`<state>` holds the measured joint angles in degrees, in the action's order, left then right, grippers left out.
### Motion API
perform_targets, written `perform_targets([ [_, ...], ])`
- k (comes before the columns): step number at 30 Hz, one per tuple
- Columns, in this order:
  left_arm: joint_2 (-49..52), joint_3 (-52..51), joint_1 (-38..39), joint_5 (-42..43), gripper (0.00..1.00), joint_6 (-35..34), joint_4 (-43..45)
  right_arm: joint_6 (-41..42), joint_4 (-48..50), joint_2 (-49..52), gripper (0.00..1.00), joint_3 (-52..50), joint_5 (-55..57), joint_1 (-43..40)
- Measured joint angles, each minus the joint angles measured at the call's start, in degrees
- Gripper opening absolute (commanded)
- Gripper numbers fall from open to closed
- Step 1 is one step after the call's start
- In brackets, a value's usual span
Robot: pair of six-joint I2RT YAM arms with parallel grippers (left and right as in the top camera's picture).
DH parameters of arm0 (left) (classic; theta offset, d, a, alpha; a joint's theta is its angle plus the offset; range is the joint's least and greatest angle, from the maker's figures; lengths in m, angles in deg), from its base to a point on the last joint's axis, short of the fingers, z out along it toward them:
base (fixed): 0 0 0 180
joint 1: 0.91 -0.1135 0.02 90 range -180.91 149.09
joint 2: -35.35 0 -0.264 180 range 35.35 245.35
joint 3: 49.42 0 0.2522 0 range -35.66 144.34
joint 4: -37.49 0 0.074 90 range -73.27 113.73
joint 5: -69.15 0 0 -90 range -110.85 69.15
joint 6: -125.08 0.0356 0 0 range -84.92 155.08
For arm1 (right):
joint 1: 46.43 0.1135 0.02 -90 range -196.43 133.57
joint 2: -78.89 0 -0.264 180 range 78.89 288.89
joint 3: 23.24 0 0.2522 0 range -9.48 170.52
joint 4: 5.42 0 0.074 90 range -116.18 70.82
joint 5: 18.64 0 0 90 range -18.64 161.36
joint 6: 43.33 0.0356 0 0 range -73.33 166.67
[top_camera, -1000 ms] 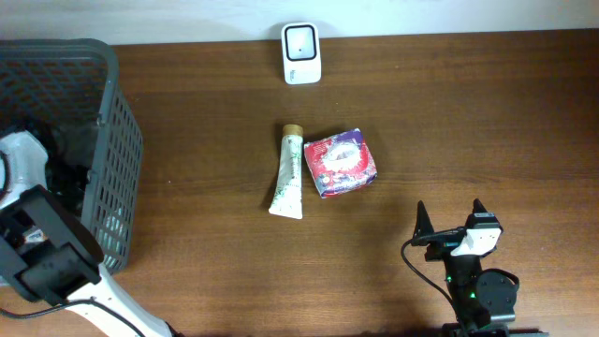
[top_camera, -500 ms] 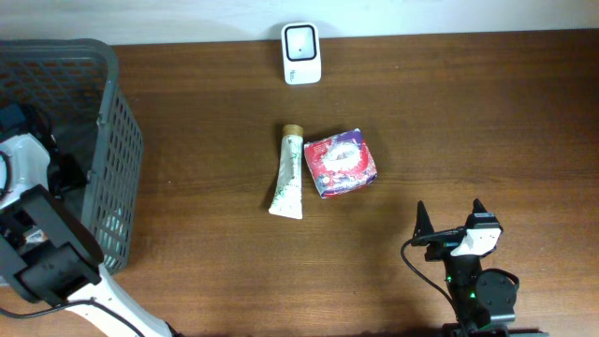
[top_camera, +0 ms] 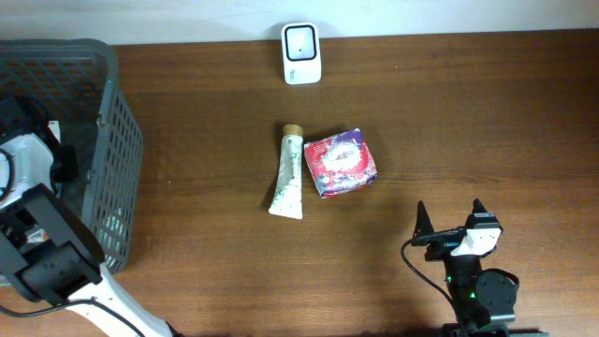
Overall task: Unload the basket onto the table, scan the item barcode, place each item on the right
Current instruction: 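Reach the left gripper into the basket and grasp the green packet, then place the green packet left of the white tube with left gripper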
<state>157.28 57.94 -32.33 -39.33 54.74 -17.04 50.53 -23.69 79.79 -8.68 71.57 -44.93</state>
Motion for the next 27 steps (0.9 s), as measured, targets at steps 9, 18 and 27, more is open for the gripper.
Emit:
perform_targets([
  [9, -4.0, -1.0, 2.0, -0.2, 0.00, -7.0, -1.1, 0.0, 0.0, 0.0, 0.99, 0.0, 0.0, 0.0],
  [18, -35.9, 0.9, 6.6, 16.4, 0.00, -17.3, 1.0, 0.0, 0.0, 0.0, 0.99, 0.0, 0.0, 0.0],
  [27, -47.8, 0.9, 17.2, 47.7, 0.00, -35.8, 2.8, 0.0, 0.0, 0.0, 0.99, 0.0, 0.0, 0.0],
])
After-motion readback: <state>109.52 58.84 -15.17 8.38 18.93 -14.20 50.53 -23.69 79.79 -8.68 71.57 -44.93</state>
